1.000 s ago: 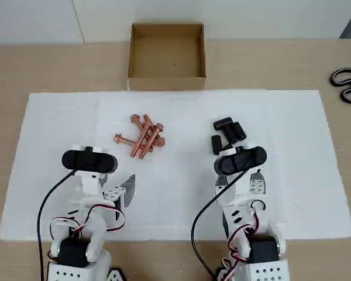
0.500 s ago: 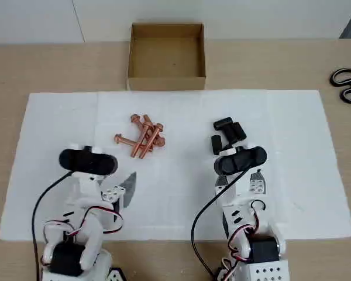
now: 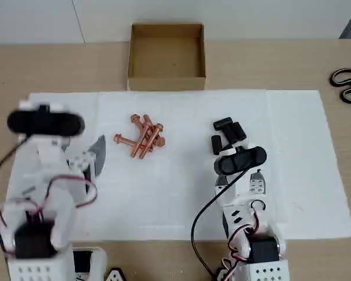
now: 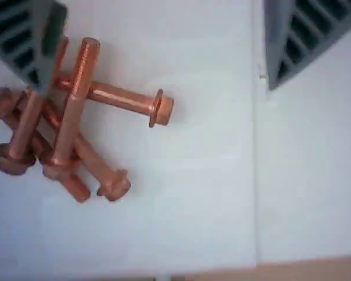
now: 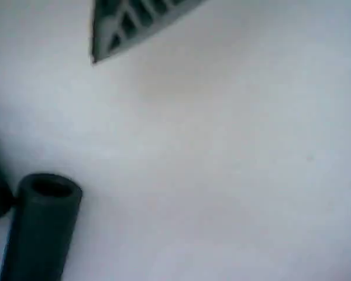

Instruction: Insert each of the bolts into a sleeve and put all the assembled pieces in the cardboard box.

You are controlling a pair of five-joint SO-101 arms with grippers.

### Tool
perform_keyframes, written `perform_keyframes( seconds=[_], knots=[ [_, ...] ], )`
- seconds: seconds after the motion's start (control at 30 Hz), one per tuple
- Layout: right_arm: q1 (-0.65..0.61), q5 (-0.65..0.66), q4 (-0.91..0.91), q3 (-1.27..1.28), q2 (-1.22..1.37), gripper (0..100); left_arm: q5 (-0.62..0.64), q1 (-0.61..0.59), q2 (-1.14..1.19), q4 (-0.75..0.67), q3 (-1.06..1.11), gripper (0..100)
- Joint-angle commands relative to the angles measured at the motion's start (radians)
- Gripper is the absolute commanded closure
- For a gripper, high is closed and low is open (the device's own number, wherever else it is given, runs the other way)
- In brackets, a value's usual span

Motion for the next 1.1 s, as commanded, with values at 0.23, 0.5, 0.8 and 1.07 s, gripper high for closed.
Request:
perform_keyframes(
  seconds=[0.23,0.5,0.8,1.07],
  knots=[
    [0.002,0.006,-0.002,0.009,-0.013,73.4,0.098,0.002,0.813,0.252,-0.527,77],
    [0.001,0.003,-0.145,0.009,-0.013,73.4,0.091,0.083,0.933,0.287,-0.622,77],
    [0.033,0.040,-0.124,-0.071,-0.013,73.4,0.091,0.097,0.936,0.288,-0.622,77],
    [0.062,0.250,0.091,-0.425,-0.013,73.4,0.028,0.094,0.941,0.285,-0.622,77]
  ],
)
